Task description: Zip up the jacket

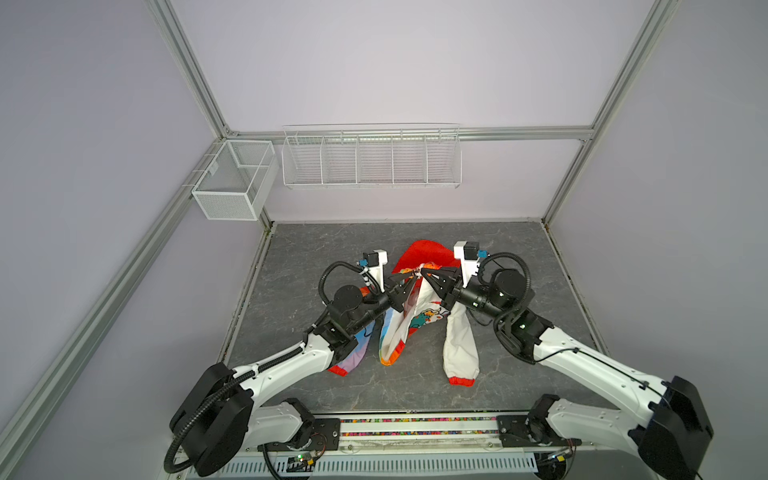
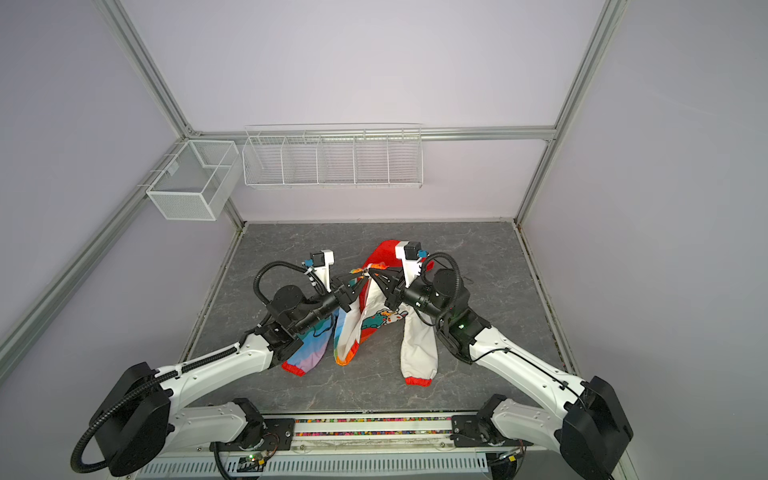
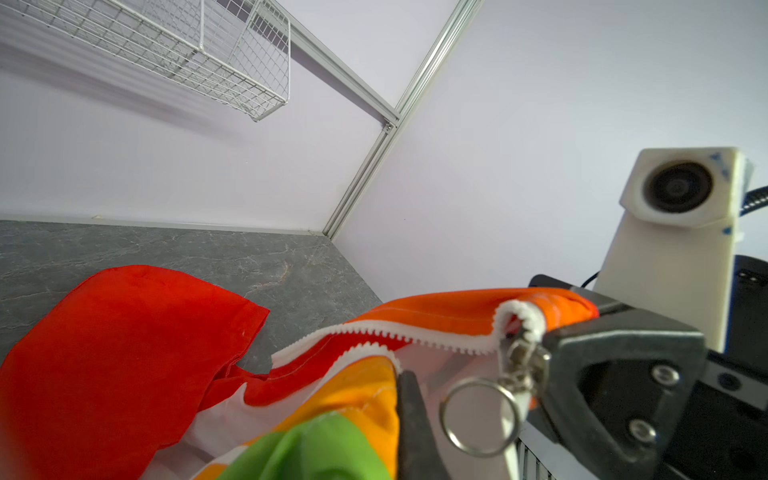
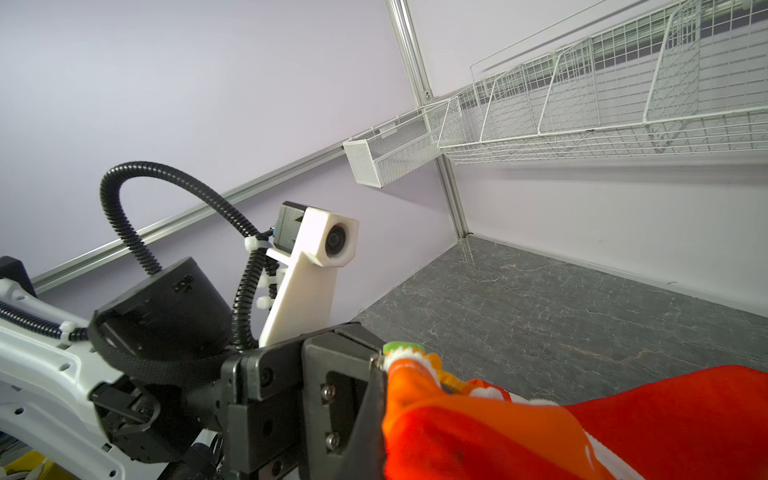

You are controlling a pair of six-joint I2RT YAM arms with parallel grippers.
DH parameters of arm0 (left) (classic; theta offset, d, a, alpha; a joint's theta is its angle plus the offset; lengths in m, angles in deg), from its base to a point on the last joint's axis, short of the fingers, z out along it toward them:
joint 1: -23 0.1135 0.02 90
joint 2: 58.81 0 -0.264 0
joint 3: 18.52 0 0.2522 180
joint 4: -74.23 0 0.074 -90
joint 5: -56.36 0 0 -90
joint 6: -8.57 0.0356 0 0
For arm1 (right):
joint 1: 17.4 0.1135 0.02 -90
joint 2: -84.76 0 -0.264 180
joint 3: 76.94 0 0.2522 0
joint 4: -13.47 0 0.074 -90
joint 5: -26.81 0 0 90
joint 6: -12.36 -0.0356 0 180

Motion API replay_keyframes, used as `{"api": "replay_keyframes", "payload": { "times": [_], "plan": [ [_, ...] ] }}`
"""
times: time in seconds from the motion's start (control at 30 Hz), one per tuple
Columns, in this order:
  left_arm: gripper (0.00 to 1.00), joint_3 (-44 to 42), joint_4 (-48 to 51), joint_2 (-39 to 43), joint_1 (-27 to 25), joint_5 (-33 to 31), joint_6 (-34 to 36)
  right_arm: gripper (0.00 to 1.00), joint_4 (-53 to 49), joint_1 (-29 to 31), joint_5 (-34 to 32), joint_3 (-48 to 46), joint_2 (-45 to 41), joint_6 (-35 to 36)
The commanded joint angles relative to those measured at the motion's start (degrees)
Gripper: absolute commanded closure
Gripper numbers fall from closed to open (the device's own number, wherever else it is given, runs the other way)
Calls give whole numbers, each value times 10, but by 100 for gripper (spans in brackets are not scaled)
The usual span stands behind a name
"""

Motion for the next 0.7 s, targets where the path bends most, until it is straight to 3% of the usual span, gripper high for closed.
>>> {"api": "replay_keyframes", "payload": {
  "times": [0.0, 0.23, 0.47, 0.67],
  "plan": [
    [100, 6, -34, 26, 3, 1, 1, 94, -8, -4, -14, 2, -2, 12],
    [100, -16, 22, 99, 3, -36, 15, 94, -17, -8, -37, -7, 1, 21],
    [100, 5, 20, 84, 3, 79, -20, 94, 3, -8, -27, 3, 27, 12],
    [100, -24, 48, 129, 3, -14, 6, 94, 16, -8, -16, -6, 15, 20]
  ]
}}
